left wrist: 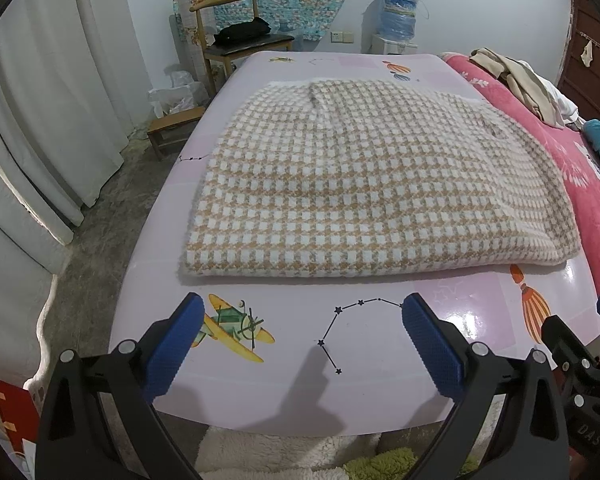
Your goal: Fold large clothes
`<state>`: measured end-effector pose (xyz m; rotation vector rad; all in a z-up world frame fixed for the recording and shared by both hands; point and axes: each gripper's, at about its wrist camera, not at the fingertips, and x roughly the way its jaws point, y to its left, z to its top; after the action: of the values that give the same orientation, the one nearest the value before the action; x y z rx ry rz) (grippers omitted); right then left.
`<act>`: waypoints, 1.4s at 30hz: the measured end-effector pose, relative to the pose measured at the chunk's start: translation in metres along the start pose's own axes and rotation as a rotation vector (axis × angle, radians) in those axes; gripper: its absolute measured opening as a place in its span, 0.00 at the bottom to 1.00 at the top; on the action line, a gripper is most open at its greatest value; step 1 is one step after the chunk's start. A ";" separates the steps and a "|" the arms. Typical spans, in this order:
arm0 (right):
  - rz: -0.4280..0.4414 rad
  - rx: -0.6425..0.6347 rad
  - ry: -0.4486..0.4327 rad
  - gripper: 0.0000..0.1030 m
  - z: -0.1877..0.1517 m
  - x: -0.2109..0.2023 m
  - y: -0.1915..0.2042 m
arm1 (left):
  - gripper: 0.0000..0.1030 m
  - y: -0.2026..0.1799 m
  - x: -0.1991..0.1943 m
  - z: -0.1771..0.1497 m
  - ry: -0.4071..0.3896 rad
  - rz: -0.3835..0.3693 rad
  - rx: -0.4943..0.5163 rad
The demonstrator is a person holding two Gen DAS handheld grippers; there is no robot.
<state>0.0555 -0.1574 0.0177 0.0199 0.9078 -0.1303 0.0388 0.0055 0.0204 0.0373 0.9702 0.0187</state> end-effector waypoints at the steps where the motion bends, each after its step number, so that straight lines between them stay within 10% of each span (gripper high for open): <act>1: 0.000 -0.001 0.000 0.92 0.000 0.000 0.000 | 0.95 0.000 0.000 0.000 0.000 0.000 0.001; 42: 0.004 -0.017 0.001 0.92 0.001 0.001 0.000 | 0.95 -0.001 -0.001 -0.001 -0.002 0.005 0.001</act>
<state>0.0571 -0.1573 0.0176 0.0063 0.9100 -0.1187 0.0376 0.0043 0.0206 0.0404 0.9680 0.0232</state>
